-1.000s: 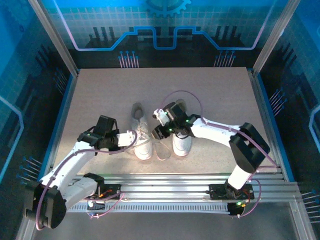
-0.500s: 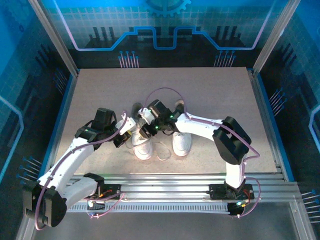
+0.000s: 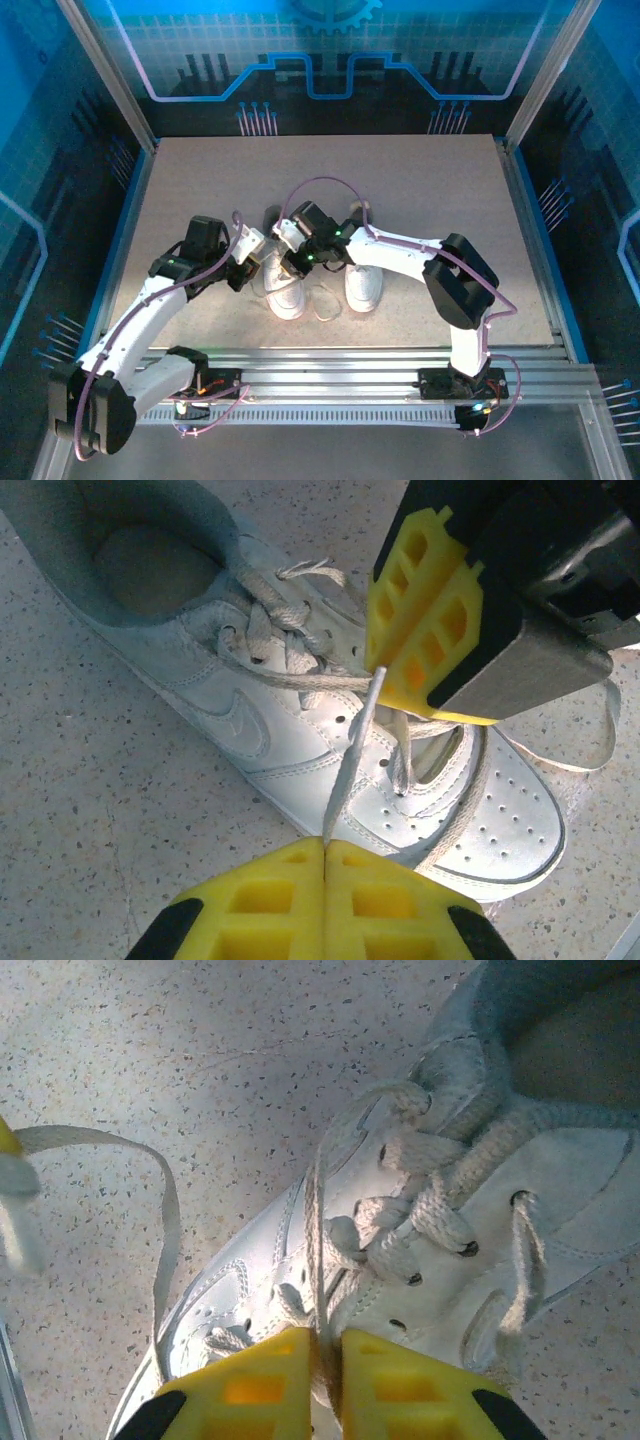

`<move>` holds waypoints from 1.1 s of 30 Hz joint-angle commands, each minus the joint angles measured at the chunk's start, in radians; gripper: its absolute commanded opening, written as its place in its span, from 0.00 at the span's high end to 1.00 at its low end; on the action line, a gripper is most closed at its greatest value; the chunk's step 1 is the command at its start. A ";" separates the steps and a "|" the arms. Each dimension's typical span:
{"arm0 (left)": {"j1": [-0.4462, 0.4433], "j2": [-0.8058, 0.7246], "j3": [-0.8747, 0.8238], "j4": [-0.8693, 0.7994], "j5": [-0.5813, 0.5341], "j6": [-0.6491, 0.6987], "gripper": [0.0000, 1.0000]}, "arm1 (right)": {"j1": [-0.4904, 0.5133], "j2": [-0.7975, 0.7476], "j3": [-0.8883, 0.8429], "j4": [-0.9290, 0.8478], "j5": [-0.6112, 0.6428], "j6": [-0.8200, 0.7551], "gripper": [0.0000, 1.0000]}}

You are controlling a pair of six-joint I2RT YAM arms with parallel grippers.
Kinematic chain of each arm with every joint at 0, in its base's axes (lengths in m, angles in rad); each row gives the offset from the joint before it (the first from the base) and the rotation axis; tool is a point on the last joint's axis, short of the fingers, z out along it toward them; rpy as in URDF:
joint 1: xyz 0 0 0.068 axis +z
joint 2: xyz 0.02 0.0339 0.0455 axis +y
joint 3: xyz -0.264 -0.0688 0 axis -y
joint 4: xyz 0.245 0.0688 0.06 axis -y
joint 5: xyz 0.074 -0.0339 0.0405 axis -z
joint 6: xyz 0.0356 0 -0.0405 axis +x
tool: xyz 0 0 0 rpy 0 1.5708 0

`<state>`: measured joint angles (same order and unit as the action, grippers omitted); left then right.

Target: Tie the shoes

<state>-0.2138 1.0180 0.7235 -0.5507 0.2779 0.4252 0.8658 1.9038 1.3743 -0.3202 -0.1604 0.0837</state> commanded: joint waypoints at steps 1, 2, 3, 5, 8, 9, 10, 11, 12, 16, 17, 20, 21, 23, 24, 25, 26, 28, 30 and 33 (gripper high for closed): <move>0.011 -0.019 -0.017 0.006 0.014 -0.031 1.00 | 0.006 -0.028 0.016 -0.054 0.031 -0.013 0.92; 0.011 -0.017 -0.020 0.009 0.018 -0.032 1.00 | 0.006 -0.035 0.017 -0.056 0.033 -0.013 0.93; 0.011 -0.012 -0.021 0.011 0.024 -0.035 1.00 | 0.006 -0.043 0.017 -0.056 0.033 -0.012 0.93; 0.011 0.000 -0.021 0.018 0.031 -0.045 1.00 | 0.006 -0.054 0.017 -0.057 0.037 -0.010 0.94; 0.011 0.022 -0.022 0.029 0.050 -0.058 1.00 | 0.006 -0.070 0.016 -0.055 0.039 -0.005 0.95; 0.011 0.031 -0.022 0.032 0.057 -0.063 1.00 | 0.006 -0.076 0.015 -0.052 0.037 -0.004 0.96; 0.011 0.039 -0.025 0.035 0.058 -0.067 1.00 | 0.006 -0.079 0.013 -0.049 0.037 -0.001 0.96; 0.011 0.049 -0.024 0.035 0.058 -0.071 1.00 | 0.005 -0.083 0.012 -0.046 0.038 0.001 0.96; 0.011 0.059 -0.023 0.032 0.060 -0.071 1.00 | 0.004 -0.084 0.012 -0.042 0.034 0.005 0.96; 0.011 0.099 -0.011 0.023 0.055 -0.081 1.00 | -0.004 -0.083 0.019 -0.032 0.011 0.027 0.96; 0.012 0.105 -0.010 0.024 0.055 -0.085 1.00 | -0.004 -0.082 0.019 -0.030 0.004 0.031 0.96; 0.011 0.134 -0.009 0.033 0.063 -0.106 1.00 | -0.007 -0.078 0.017 -0.020 -0.016 0.042 0.96; 0.011 0.146 -0.010 0.040 0.073 -0.115 1.00 | -0.008 -0.077 0.016 -0.017 -0.022 0.046 0.96; 0.011 0.165 -0.012 0.055 0.075 -0.129 1.00 | -0.011 -0.074 0.012 -0.013 -0.026 0.049 0.96; 0.011 0.176 -0.009 0.059 0.070 -0.134 1.00 | -0.011 -0.075 0.010 -0.011 -0.030 0.051 0.96; 0.011 0.188 -0.003 0.060 0.065 -0.136 1.00 | -0.012 -0.075 0.007 -0.010 -0.034 0.054 0.96; 0.011 0.196 0.003 0.061 0.060 -0.139 1.00 | -0.013 -0.077 0.005 -0.007 -0.036 0.053 0.96; 0.011 0.212 0.010 0.079 0.062 -0.146 1.00 | -0.013 -0.079 -0.001 -0.002 -0.041 0.056 0.96; 0.011 0.223 0.008 0.112 0.070 -0.158 1.00 | -0.013 -0.080 -0.004 0.002 -0.046 0.058 0.96; 0.011 0.245 0.006 0.158 0.083 -0.174 1.00 | -0.016 -0.083 -0.008 0.009 -0.054 0.063 0.96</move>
<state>-0.2119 1.2434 0.7158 -0.4538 0.3172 0.2832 0.8619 1.8683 1.3705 -0.3500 -0.1707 0.1310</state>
